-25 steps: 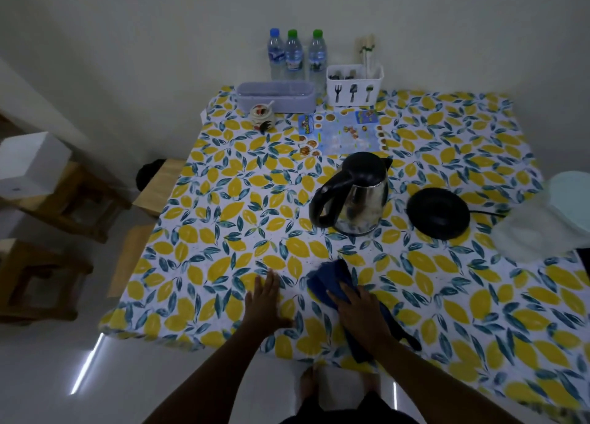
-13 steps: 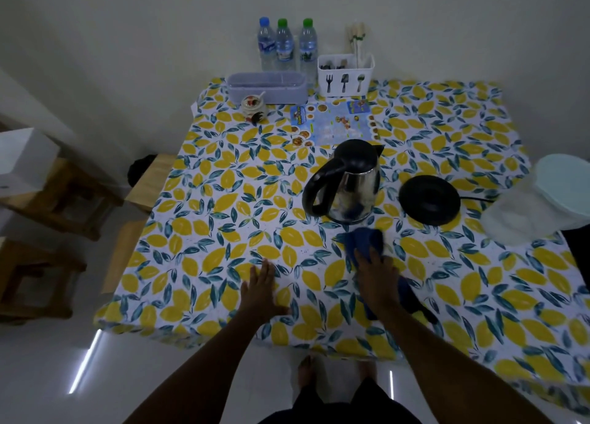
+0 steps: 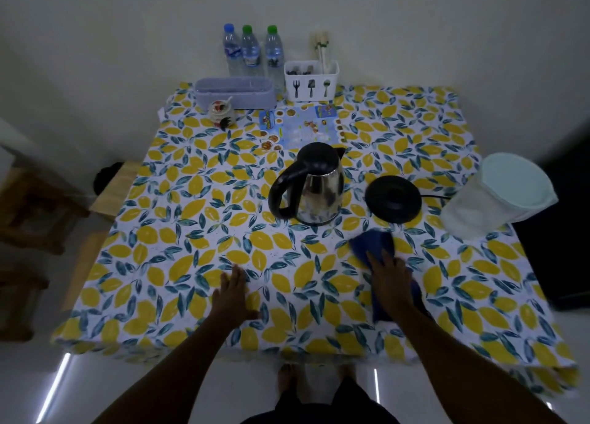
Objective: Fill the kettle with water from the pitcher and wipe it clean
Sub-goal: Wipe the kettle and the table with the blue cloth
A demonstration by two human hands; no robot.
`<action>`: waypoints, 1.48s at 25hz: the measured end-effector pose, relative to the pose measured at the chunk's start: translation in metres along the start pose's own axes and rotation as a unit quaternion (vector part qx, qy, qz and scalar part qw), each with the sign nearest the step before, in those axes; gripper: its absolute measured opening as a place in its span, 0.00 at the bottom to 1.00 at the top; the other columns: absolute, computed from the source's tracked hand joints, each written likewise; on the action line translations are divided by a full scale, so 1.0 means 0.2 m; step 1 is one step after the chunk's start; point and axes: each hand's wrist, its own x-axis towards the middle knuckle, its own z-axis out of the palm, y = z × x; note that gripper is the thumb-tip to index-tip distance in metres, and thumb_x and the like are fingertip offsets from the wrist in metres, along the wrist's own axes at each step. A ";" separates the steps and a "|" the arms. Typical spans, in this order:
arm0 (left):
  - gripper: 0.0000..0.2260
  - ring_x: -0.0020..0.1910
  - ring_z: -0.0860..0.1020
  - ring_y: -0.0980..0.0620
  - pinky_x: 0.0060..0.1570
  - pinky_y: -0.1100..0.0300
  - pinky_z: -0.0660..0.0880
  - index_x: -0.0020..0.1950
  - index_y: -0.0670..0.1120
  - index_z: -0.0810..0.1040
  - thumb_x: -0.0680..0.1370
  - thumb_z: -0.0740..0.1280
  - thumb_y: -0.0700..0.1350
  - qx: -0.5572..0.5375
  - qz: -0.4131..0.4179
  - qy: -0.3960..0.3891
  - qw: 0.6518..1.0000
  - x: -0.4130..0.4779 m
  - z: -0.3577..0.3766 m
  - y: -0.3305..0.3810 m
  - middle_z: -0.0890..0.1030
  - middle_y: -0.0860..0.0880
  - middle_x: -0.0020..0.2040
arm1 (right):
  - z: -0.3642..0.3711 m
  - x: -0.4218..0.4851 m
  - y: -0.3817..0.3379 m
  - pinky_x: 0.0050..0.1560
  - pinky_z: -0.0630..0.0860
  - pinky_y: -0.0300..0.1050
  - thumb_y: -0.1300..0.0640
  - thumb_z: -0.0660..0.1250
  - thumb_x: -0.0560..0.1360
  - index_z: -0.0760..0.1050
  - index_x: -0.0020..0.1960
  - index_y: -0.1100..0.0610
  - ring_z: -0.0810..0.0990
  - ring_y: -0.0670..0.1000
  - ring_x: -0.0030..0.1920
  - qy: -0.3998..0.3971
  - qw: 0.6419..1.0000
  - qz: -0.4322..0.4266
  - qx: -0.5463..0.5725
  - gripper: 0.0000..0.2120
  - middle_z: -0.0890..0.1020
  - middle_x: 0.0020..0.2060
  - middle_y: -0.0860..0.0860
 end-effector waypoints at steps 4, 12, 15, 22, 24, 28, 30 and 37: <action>0.54 0.76 0.38 0.37 0.71 0.38 0.57 0.76 0.43 0.36 0.70 0.73 0.59 -0.011 -0.005 -0.001 1.000 -0.01 0.00 0.02 0.35 0.44 0.78 | -0.12 0.16 -0.06 0.59 0.70 0.60 0.53 0.57 0.79 0.51 0.75 0.47 0.63 0.64 0.67 0.005 0.993 0.086 0.085 0.27 0.57 0.75 0.55; 0.46 0.76 0.42 0.38 0.71 0.40 0.58 0.78 0.44 0.43 0.73 0.69 0.58 -0.059 0.003 0.039 0.997 -0.04 0.01 0.06 0.41 0.44 0.79 | 0.08 -0.25 -0.42 0.41 0.78 0.59 0.54 0.76 0.63 0.73 0.63 0.46 0.79 0.63 0.51 -0.018 0.970 -0.241 -0.002 0.30 0.79 0.60 0.55; 0.39 0.77 0.47 0.40 0.73 0.43 0.55 0.78 0.43 0.50 0.74 0.59 0.61 -0.051 0.079 0.073 0.993 -0.07 0.06 0.18 0.47 0.43 0.79 | 0.14 -0.30 -0.27 0.40 0.79 0.59 0.54 0.75 0.64 0.74 0.63 0.47 0.77 0.63 0.51 -0.008 0.975 -0.223 -0.023 0.27 0.80 0.59 0.55; 0.30 0.77 0.42 0.46 0.75 0.45 0.51 0.78 0.47 0.49 0.80 0.59 0.49 -0.040 0.203 0.053 0.977 -0.05 0.22 0.70 0.45 0.49 0.79 | 0.13 -0.35 0.36 0.43 0.79 0.62 0.54 0.71 0.69 0.76 0.62 0.52 0.77 0.66 0.50 0.028 0.995 0.040 0.091 0.21 0.79 0.59 0.60; 0.30 0.77 0.43 0.46 0.75 0.46 0.50 0.78 0.47 0.49 0.80 0.60 0.50 -0.027 0.226 0.051 0.972 -0.04 0.23 0.82 0.45 0.50 0.79 | 0.11 -0.32 0.52 0.45 0.78 0.63 0.52 0.65 0.72 0.73 0.65 0.53 0.77 0.67 0.52 0.050 0.988 0.084 0.118 0.21 0.78 0.60 0.61; 0.32 0.77 0.42 0.45 0.75 0.44 0.49 0.78 0.46 0.47 0.79 0.53 0.59 0.001 0.252 0.049 0.966 -0.03 0.25 0.96 0.45 0.48 0.79 | 0.17 -0.29 0.62 0.57 0.71 0.66 0.41 0.56 0.75 0.60 0.74 0.50 0.68 0.68 0.66 0.055 0.988 0.078 0.122 0.30 0.67 0.72 0.60; 0.31 0.77 0.42 0.45 0.75 0.43 0.50 0.78 0.46 0.46 0.81 0.54 0.57 0.021 0.250 0.049 0.967 -0.03 0.26 1.02 0.45 0.49 0.79 | 0.22 -0.29 0.63 0.61 0.66 0.67 0.34 0.45 0.75 0.56 0.75 0.50 0.63 0.67 0.70 0.058 0.988 0.073 0.121 0.33 0.62 0.74 0.59; 0.32 0.76 0.39 0.49 0.75 0.49 0.47 0.77 0.48 0.45 0.77 0.46 0.62 0.003 0.226 0.088 0.970 -0.06 0.31 1.14 0.40 0.52 0.77 | 0.21 -0.30 0.65 0.64 0.64 0.65 0.37 0.40 0.77 0.59 0.74 0.50 0.59 0.63 0.73 0.048 0.986 0.035 0.154 0.31 0.62 0.75 0.56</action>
